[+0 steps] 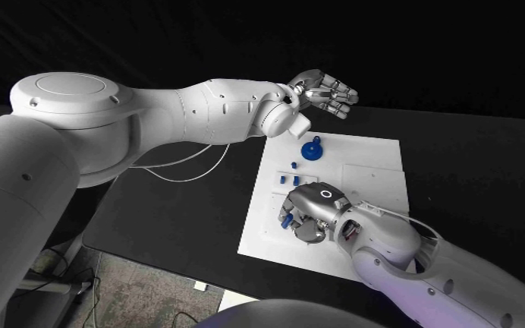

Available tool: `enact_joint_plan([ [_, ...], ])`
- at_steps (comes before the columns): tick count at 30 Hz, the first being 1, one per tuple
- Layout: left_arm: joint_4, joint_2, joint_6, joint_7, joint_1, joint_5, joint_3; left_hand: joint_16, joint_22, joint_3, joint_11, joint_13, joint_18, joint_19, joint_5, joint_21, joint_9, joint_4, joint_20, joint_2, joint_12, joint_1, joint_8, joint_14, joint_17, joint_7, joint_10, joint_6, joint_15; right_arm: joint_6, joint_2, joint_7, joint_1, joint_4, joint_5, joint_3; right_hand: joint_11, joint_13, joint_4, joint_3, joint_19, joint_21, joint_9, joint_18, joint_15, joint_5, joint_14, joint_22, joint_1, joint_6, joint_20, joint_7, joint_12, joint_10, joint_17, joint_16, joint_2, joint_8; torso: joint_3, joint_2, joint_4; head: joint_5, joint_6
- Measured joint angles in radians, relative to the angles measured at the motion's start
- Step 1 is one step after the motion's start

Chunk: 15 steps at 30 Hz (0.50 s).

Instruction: Assemble the parts on the task board

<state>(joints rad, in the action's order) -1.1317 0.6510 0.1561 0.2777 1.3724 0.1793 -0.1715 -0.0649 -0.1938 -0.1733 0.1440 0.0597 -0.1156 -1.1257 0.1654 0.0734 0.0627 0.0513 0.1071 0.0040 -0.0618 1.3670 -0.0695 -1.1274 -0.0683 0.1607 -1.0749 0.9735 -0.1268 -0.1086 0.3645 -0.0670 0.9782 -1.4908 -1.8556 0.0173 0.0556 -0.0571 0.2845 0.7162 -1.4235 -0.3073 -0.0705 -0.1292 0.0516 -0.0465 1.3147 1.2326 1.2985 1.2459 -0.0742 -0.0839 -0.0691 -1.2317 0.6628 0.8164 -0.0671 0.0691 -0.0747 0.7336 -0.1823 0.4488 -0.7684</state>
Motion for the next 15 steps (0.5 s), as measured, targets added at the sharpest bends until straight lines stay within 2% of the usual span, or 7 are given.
enact_joint_plan([
  [15,0.000,0.000,-0.002,0.000,-0.001,0.000,0.000,0.000,0.000,0.000,0.000,0.000,0.000,0.000,0.000,0.000,0.000,0.000,0.000,0.000,0.000,0.000,0.000,0.000,0.000,0.000,0.000,0.000,0.000,0.005,0.000,0.000,-0.003,0.005,-0.008,0.001,0.000,0.000,0.000,0.000,0.001,0.000,0.000,0.000,0.000,0.000,0.000,0.001,-0.001,0.000,0.001,0.000,0.000,0.000,0.001,0.000,-0.001,0.000,0.0001,0.001,0.0010,-0.003,-0.003],
])
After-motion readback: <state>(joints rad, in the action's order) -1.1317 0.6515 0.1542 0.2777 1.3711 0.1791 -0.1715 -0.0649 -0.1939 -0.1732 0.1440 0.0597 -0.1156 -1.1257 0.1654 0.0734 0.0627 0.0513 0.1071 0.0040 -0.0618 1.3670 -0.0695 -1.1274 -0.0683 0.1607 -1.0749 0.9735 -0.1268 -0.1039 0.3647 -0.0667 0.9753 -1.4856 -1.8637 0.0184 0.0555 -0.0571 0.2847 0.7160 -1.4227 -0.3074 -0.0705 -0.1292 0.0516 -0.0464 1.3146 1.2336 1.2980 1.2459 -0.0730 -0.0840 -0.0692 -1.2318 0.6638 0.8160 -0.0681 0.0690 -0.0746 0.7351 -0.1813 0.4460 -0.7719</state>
